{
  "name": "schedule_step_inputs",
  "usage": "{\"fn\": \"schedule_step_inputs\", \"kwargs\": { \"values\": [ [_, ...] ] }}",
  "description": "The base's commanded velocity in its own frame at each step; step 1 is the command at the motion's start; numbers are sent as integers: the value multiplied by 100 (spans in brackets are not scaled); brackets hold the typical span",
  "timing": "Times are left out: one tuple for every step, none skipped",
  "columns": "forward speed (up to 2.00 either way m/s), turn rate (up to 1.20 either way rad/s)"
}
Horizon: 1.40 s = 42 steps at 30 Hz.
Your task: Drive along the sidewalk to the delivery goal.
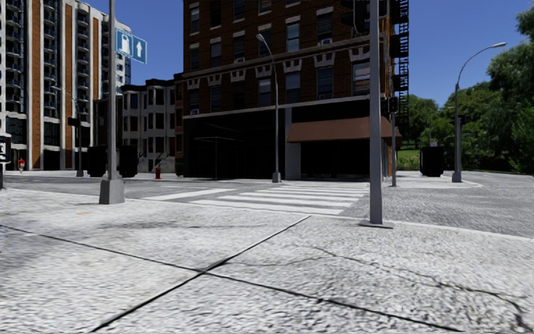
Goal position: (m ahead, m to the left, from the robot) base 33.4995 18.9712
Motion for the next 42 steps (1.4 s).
{"fn": "schedule_step_inputs", "kwargs": {
  "values": [
    [200,52],
    [200,52],
    [200,51],
    [200,51],
    [200,51],
    [200,51],
    [200,51],
    [200,51],
    [200,0],
    [200,0],
    [200,0],
    [200,0],
    [200,0],
    [200,0],
    [200,0],
    [200,0],
    [200,0],
    [200,0],
    [200,0],
    [200,0],
    [200,0],
    [200,0],
    [200,0],
    [200,0],
    [200,0],
    [200,0],
    [200,0],
    [200,0],
    [200,0],
    [200,0],
    [200,0],
    [200,0],
    [200,0],
    [200,0],
    [200,0],
    [200,0],
    [200,0],
    [200,0],
    [200,0],
    [200,0],
    [200,0],
    [200,0]
  ]
}}
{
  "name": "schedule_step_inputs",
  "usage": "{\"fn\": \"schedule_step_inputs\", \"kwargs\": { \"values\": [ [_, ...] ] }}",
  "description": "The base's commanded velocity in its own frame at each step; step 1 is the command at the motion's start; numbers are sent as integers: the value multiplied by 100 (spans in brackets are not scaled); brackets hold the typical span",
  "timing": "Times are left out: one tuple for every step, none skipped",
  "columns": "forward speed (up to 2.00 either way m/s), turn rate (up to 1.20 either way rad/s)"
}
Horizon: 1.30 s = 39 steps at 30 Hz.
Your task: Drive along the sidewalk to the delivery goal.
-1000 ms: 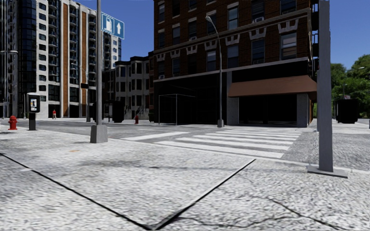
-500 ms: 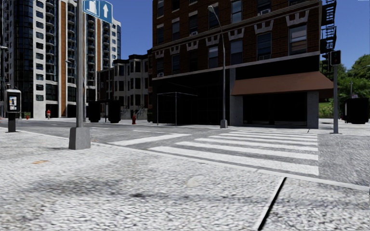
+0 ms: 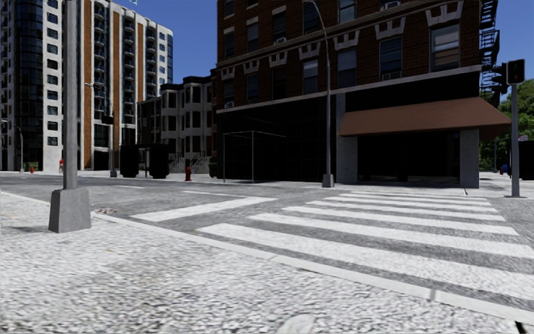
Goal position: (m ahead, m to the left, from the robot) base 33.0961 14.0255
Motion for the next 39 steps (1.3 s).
{"fn": "schedule_step_inputs", "kwargs": {
  "values": [
    [200,0],
    [200,0],
    [200,-9],
    [200,-25],
    [200,-25],
    [200,-29],
    [200,-32],
    [200,-42],
    [200,-49],
    [200,-49],
    [200,-53],
    [200,-54],
    [200,-55],
    [200,-55],
    [200,-55],
    [200,-55],
    [200,-55],
    [200,-53],
    [200,-42],
    [200,-38],
    [200,-38],
    [200,-35],
    [200,-33],
    [200,-32],
    [200,-32],
    [200,-27],
    [200,-22],
    [200,-20],
    [200,-20],
    [200,-19],
    [200,-19],
    [200,-19],
    [200,-17],
    [200,-12],
    [200,-10],
    [200,-10],
    [200,-10],
    [200,-10],
    [200,-54]
  ]
}}
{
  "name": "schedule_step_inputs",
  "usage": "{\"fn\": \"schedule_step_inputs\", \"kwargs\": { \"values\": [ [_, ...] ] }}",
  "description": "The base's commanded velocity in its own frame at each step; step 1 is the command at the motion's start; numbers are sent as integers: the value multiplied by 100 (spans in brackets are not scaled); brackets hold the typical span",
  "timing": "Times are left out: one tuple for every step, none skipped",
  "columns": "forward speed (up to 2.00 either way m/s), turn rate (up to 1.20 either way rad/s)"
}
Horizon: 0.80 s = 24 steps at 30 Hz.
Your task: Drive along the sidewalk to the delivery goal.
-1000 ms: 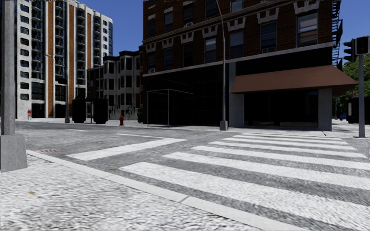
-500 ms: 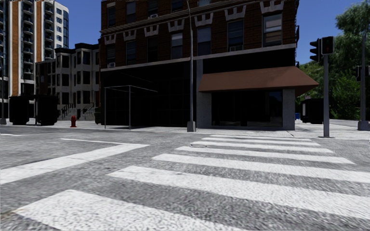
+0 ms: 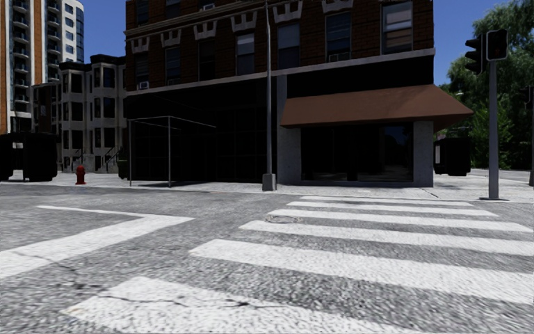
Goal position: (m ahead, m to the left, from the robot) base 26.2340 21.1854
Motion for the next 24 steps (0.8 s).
{"fn": "schedule_step_inputs", "kwargs": {
  "values": [
    [200,-99],
    [200,-99],
    [200,-101],
    [200,-103],
    [200,-111],
    [200,-116],
    [200,-116],
    [200,-117],
    [200,-118],
    [200,-118],
    [200,-118],
    [200,-118],
    [200,-106],
    [200,-85],
    [200,-78],
    [200,-74],
    [200,-74],
    [200,-29],
    [200,-18],
    [200,-13],
    [200,-11],
    [200,-11],
    [200,-6],
    [200,-6]
  ]
}}
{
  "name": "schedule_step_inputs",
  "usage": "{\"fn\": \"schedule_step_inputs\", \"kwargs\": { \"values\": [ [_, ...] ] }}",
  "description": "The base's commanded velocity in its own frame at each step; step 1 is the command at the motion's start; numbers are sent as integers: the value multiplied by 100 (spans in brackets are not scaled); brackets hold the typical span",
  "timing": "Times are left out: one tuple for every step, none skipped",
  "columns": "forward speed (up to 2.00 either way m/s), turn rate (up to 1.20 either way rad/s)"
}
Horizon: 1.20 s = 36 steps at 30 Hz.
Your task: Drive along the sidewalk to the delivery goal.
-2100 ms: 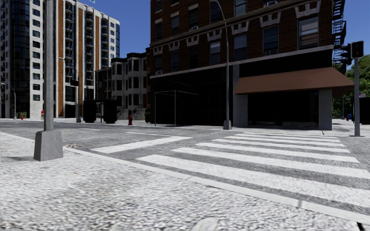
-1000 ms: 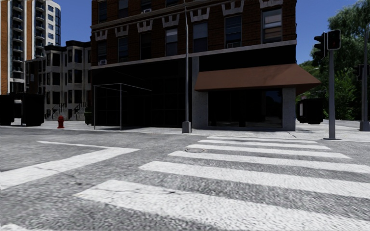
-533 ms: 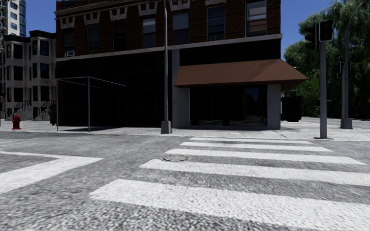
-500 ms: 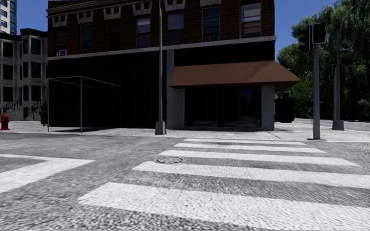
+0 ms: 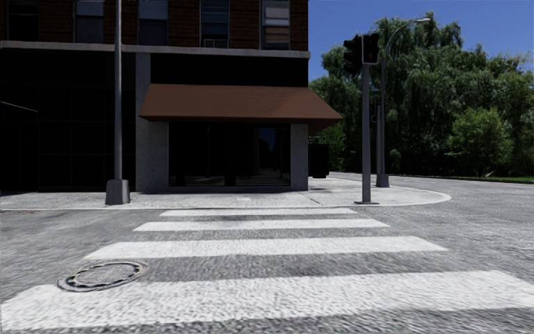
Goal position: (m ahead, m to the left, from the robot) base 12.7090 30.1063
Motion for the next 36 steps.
{"fn": "schedule_step_inputs", "kwargs": {
  "values": [
    [200,-5],
    [200,-5],
    [200,-5],
    [200,-10],
    [200,-10],
    [200,-43],
    [200,-68],
    [200,-81],
    [200,-85],
    [200,-85],
    [200,-85],
    [200,-68],
    [200,-43],
    [200,-20],
    [200,-20],
    [200,-9],
    [200,-3],
    [200,0],
    [200,0],
    [200,0],
    [200,0],
    [200,0],
    [200,0],
    [200,0],
    [200,0],
    [200,0],
    [200,0],
    [200,0],
    [200,0],
    [200,0],
    [200,0],
    [200,0],
    [200,0],
    [200,0],
    [200,0],
    [200,0]
  ]
}}
